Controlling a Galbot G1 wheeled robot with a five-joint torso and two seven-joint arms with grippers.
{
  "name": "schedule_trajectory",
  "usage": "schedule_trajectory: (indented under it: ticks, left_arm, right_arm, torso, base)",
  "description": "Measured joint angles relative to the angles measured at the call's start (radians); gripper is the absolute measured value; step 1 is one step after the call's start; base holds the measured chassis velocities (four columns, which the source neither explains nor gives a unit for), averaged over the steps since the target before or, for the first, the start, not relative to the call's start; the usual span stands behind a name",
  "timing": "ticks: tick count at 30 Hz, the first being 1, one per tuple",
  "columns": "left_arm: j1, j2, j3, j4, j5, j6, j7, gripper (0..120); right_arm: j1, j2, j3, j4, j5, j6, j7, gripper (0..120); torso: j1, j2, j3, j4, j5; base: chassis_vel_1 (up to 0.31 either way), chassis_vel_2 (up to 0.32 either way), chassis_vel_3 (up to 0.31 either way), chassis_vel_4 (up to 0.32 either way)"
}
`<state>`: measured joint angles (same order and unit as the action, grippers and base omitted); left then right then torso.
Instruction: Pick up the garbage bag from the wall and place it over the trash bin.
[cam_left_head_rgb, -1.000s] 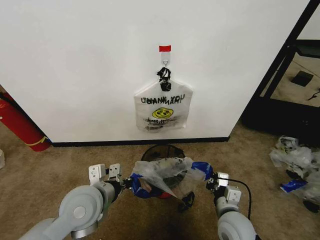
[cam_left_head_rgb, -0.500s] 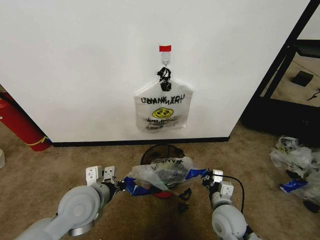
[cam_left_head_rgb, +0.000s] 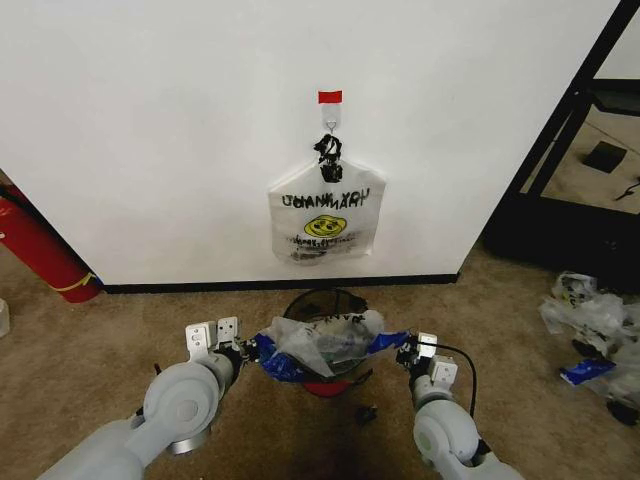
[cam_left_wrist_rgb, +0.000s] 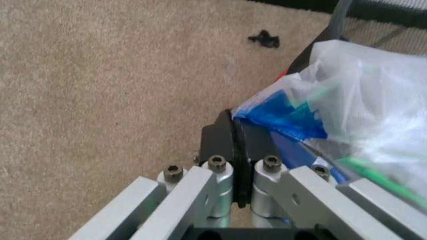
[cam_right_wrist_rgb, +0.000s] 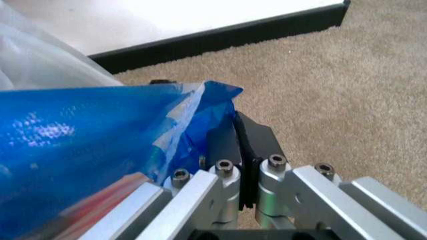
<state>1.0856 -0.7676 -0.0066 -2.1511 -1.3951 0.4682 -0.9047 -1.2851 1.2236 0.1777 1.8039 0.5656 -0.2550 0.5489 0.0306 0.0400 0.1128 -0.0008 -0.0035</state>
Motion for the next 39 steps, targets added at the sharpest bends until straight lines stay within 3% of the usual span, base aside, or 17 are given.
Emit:
schedule_trajectory:
  ticks: [8, 13, 20, 25, 27, 31, 32, 36, 39]
  left_arm:
    - [0.016, -0.003, 0.003, 0.018, 0.034, 0.004, 0.015, 0]
    - [0.039, 0.015, -0.022, -0.043, 0.035, 0.008, 0.028, 4]
    - [0.096, 0.059, -0.062, -0.211, 0.033, 0.056, 0.028, 34]
    - [0.132, 0.079, -0.087, -0.271, 0.031, 0.079, 0.019, 50]
    - [0.171, 0.091, -0.114, -0.303, 0.03, 0.096, 0.013, 59]
    - [0.205, 0.099, -0.143, -0.325, 0.03, 0.107, 0.009, 68]
    - [0.233, 0.106, -0.17, -0.342, 0.029, 0.116, 0.007, 78]
    - [0.26, 0.112, -0.21, -0.352, 0.023, 0.12, 0.004, 88]
    - [0.276, 0.111, -0.256, -0.354, 0.014, 0.115, 0.008, 98]
  right_arm:
    - [-0.003, 0.001, 0.0, -0.003, -0.005, -0.002, -0.003, 0]
    - [-0.031, -0.019, 0.007, 0.038, -0.018, 0.006, -0.019, 7]
    - [-0.12, -0.077, 0.031, 0.149, -0.065, 0.048, -0.047, 36]
    - [-0.181, -0.109, 0.051, 0.19, -0.127, 0.096, -0.08, 50]
    - [-0.224, -0.126, 0.065, 0.212, -0.185, 0.133, -0.107, 61]
    - [-0.257, -0.135, 0.074, 0.226, -0.233, 0.166, -0.125, 69]
    - [-0.285, -0.14, 0.085, 0.232, -0.278, 0.209, -0.149, 79]
    - [-0.319, -0.14, 0.099, 0.233, -0.333, 0.294, -0.18, 88]
    - [-0.35, -0.125, 0.123, 0.233, -0.378, 0.419, -0.226, 98]
  torso:
    - [0.0, 0.0, 0.0, 0.0, -0.0001]
    - [0.0, 0.0, 0.0, 0.0001, 0.0]
    - [0.0, 0.0, 0.0, 0.0001, 0.0001]
    - [0.0, 0.0, 0.0, -0.0001, 0.0001]
    - [0.0, 0.0, 0.0, 0.0001, -0.0002]
    - [0.0, 0.0, 0.0, 0.0001, 0.0]
    - [0.0, 0.0, 0.0, 0.0, -0.0001]
    - [0.0, 0.0, 0.0, -0.0001, 0.0]
    - [0.0, 0.0, 0.0, 0.0002, 0.0]
  base:
    - [0.0, 0.0, 0.0, 0.0]
    - [0.0, 0.0, 0.0, 0.0]
    - [0.0, 0.0, 0.0, 0.0]
    - [0.0, 0.0, 0.0, 0.0]
    - [0.0, 0.0, 0.0, 0.0]
    - [0.0, 0.0, 0.0, 0.0]
    - [0.0, 0.0, 0.0, 0.0]
    - [0.0, 0.0, 0.0, 0.0]
    - [0.0, 0.0, 0.0, 0.0]
